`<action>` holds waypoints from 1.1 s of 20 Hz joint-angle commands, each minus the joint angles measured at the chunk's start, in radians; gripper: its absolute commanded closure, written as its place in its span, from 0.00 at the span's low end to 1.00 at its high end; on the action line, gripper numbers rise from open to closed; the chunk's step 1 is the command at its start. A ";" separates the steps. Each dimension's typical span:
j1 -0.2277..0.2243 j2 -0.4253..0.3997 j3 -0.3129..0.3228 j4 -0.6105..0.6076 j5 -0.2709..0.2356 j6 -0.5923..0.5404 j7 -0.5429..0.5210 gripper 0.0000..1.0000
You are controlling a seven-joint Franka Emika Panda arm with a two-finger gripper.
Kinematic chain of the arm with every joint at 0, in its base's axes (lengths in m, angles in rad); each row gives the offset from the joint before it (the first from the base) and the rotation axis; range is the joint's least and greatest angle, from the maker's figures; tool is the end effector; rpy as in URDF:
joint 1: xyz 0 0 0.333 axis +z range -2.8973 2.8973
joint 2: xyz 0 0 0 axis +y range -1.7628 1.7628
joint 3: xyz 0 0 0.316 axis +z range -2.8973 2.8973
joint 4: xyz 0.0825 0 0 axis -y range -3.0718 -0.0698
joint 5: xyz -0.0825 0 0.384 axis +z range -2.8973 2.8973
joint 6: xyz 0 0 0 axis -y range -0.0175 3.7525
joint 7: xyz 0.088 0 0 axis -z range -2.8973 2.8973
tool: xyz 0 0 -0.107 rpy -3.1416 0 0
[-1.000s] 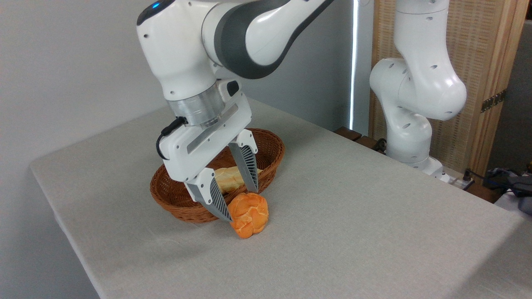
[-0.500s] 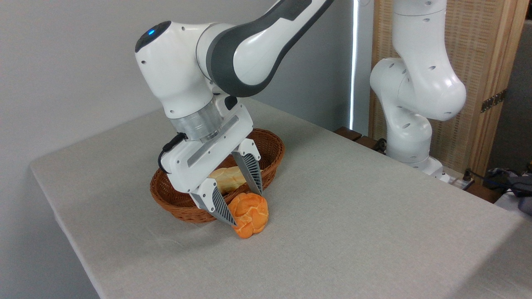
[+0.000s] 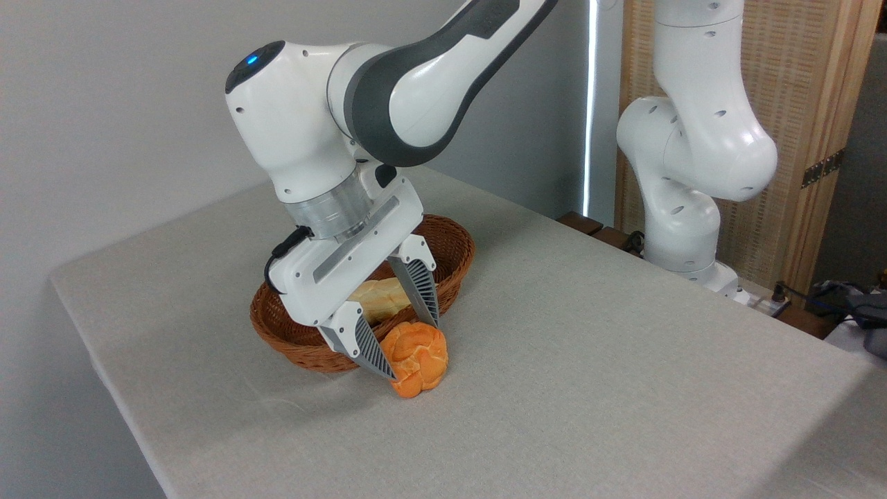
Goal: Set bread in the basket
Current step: 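Close the gripper fingers around the orange bread, then lift the orange bread and carry it over the basket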
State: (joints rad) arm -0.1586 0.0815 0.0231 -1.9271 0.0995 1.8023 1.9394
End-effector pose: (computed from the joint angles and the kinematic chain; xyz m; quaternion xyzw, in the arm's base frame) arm 0.5511 -0.0669 0.4308 0.4911 -0.8637 -0.1014 0.0510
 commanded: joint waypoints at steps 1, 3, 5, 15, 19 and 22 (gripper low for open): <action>0.001 -0.006 0.009 -0.007 0.015 0.015 0.018 0.72; 0.001 -0.006 0.009 -0.007 0.014 0.015 0.018 0.73; 0.001 -0.006 0.011 -0.007 0.014 0.015 0.018 0.72; 0.007 -0.083 0.064 0.008 0.016 0.000 0.012 0.71; 0.010 -0.111 0.072 0.029 -0.001 -0.047 -0.034 0.62; 0.008 -0.118 0.081 0.054 -0.099 -0.077 -0.202 0.62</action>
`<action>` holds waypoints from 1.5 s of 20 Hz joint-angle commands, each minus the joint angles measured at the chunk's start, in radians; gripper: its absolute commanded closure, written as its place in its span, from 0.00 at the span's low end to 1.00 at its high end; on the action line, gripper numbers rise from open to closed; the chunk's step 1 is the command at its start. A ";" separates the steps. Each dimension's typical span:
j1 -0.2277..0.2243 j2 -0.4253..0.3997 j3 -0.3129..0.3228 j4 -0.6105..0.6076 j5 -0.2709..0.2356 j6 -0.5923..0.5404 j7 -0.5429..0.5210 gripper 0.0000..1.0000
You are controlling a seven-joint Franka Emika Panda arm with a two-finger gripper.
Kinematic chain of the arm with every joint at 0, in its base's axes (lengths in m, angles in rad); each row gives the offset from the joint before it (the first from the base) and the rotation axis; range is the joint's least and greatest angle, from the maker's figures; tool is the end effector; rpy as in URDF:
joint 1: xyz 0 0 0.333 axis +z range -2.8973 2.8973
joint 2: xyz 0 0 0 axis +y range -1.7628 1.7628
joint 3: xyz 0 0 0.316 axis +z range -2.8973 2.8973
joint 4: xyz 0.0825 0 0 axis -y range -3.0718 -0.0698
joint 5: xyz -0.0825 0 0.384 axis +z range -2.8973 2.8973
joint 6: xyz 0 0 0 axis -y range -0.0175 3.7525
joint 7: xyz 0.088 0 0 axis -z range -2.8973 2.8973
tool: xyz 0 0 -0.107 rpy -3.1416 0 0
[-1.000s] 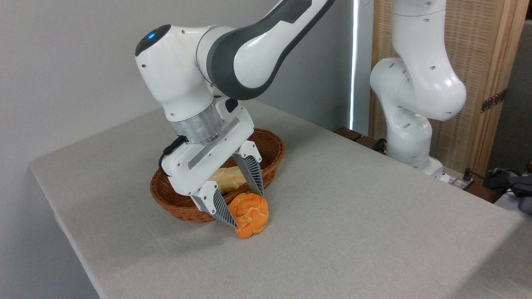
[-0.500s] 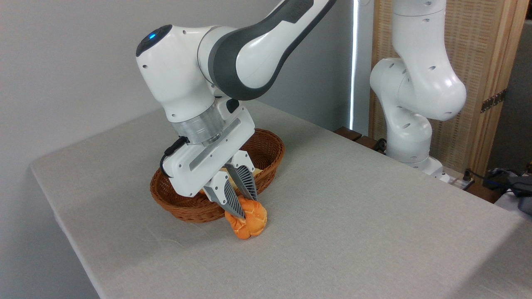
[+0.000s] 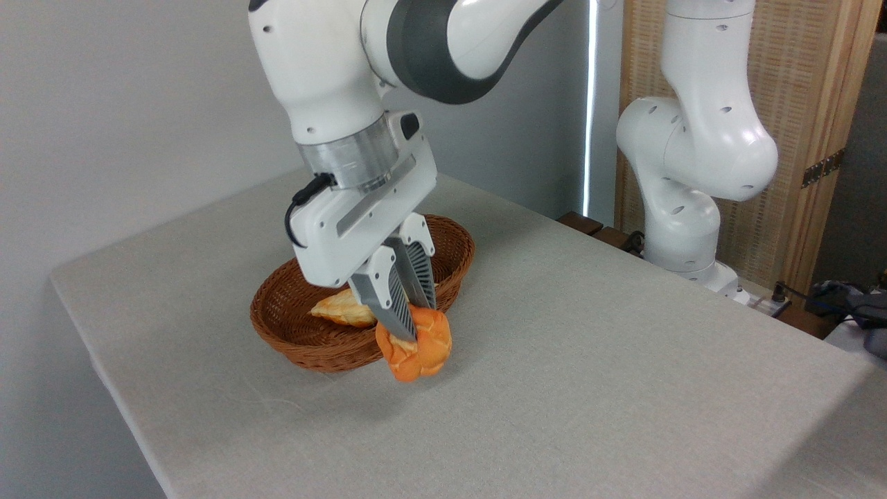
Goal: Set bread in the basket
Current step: 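Lift the orange bread and carry it over the basket, then release the orange bread into the basket and raise the gripper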
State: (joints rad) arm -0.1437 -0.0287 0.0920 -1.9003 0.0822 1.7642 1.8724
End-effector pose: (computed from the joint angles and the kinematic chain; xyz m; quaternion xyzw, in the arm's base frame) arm 0.5404 -0.0203 0.5006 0.5622 -0.8243 -0.0634 0.0188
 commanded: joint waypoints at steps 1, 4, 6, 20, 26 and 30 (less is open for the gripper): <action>-0.007 -0.014 0.009 0.029 -0.116 -0.049 -0.224 0.62; -0.016 -0.019 -0.001 0.030 -0.189 -0.055 -0.470 0.61; -0.020 -0.019 -0.009 0.030 -0.229 -0.055 -0.611 0.61; -0.020 0.000 -0.080 0.029 -0.271 -0.085 -1.016 0.00; -0.004 -0.016 -0.028 0.098 -0.220 -0.086 -1.026 0.00; -0.004 -0.037 0.052 0.130 -0.219 -0.088 -1.020 0.00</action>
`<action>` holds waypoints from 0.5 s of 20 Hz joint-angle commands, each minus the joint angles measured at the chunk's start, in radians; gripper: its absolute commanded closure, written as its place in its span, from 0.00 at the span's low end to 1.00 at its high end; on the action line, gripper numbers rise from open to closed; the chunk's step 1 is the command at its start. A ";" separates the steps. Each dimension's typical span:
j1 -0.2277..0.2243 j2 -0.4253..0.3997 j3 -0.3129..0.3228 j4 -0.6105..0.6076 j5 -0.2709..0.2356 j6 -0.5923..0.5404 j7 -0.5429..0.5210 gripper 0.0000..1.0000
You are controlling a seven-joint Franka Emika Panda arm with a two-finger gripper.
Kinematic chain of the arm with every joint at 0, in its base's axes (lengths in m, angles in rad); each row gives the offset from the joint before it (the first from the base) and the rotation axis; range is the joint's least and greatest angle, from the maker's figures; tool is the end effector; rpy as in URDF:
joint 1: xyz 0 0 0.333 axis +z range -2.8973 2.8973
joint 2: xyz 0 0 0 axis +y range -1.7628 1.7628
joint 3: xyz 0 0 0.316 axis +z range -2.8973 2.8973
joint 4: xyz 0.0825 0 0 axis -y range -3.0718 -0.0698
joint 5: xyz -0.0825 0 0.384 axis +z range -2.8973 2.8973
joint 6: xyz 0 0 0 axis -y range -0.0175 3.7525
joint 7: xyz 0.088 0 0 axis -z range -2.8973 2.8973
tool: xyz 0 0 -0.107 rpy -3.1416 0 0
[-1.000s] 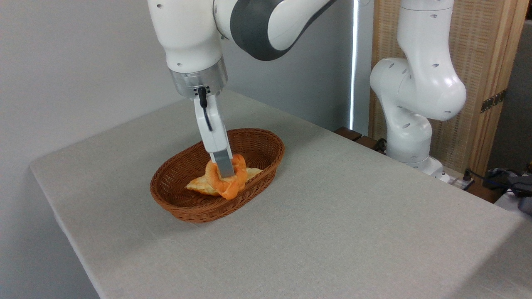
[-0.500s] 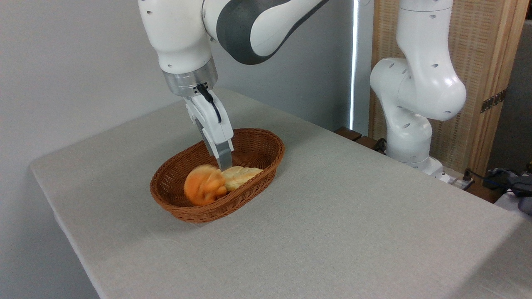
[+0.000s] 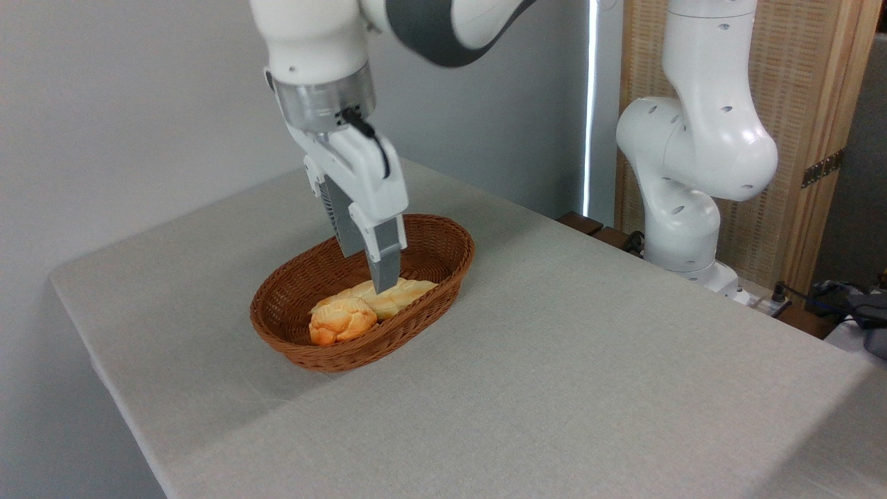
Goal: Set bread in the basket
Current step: 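Release the orange bread into the basket and raise the gripper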
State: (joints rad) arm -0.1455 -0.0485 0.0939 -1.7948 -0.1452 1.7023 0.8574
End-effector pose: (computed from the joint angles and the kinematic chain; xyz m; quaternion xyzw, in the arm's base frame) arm 0.5416 -0.0407 0.5570 0.9006 -0.4278 0.0087 0.0767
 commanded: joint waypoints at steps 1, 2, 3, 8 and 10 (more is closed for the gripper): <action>-0.003 -0.022 0.061 0.034 0.010 -0.026 -0.005 0.00; -0.002 -0.033 0.067 0.038 0.012 -0.027 -0.008 0.00; 0.001 -0.036 0.069 0.040 0.041 -0.038 -0.009 0.00; 0.003 -0.031 0.081 0.075 0.062 -0.041 -0.009 0.00; 0.003 -0.033 0.086 0.077 0.067 -0.041 -0.009 0.00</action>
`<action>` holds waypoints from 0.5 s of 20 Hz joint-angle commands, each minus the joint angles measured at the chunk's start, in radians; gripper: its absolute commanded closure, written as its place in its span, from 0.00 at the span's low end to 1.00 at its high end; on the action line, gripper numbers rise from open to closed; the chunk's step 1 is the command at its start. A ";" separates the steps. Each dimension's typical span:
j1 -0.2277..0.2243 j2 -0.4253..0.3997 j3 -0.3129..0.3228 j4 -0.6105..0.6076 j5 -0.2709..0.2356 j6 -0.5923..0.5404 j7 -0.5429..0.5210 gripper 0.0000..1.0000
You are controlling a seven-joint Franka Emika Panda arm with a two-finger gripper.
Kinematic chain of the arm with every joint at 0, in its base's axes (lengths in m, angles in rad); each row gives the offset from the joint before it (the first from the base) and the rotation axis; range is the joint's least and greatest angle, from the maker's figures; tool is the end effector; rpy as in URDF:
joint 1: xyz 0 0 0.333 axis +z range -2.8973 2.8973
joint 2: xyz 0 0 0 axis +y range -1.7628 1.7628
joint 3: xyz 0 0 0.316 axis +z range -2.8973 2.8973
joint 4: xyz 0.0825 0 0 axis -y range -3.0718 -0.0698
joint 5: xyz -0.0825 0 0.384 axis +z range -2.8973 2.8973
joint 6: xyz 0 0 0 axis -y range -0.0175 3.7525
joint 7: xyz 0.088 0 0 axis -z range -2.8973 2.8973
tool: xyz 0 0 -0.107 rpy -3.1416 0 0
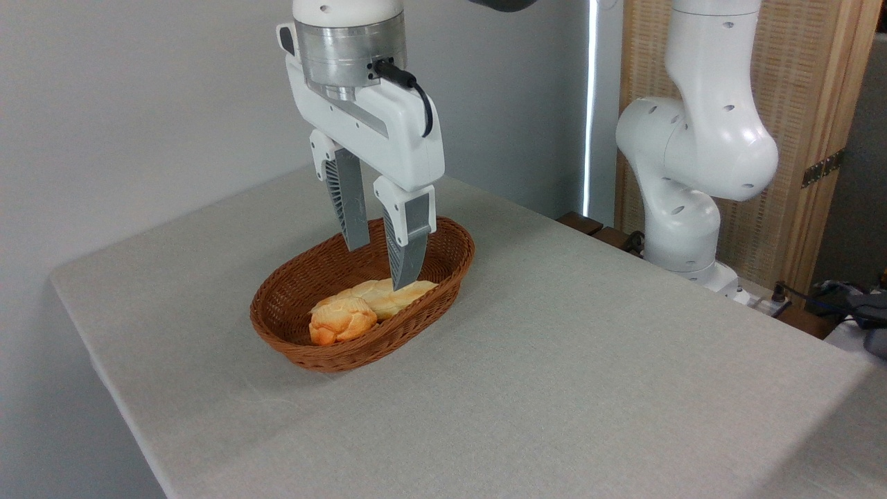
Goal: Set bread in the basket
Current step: 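Release the orange bread into the basket and raise the gripper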
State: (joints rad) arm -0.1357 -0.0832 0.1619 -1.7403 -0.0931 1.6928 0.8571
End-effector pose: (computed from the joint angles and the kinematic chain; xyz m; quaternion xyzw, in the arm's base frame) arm 0.5377 0.0085 0.6000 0.9154 -0.3987 0.0382 0.0405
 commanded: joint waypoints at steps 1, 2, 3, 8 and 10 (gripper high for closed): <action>-0.005 0.000 0.022 0.022 0.015 -0.031 -0.007 0.00; -0.007 0.000 0.048 0.024 0.015 -0.031 0.000 0.00; -0.007 -0.001 0.062 0.025 0.015 -0.031 0.002 0.00; -0.009 -0.001 0.064 0.024 0.015 -0.033 0.000 0.00; -0.009 -0.001 0.061 0.024 0.015 -0.033 -0.001 0.00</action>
State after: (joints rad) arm -0.1352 -0.0832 0.2142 -1.7341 -0.0881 1.6927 0.8589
